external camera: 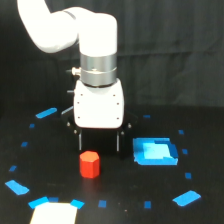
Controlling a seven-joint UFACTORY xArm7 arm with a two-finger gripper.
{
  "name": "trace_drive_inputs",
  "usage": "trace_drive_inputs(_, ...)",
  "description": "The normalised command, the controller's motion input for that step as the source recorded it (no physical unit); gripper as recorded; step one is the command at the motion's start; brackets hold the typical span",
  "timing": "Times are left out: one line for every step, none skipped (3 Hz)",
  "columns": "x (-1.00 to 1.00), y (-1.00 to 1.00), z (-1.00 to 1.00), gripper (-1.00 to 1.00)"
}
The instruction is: Pick up the red object from the table
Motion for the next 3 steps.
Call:
trace_drive_inputs(-1.0,-0.4,-0.2,0.36)
trace_drive_inputs(0.03,-0.25,-0.29,0.75)
trace_drive_inputs(1.0,-0.11,-1.0,-0.72)
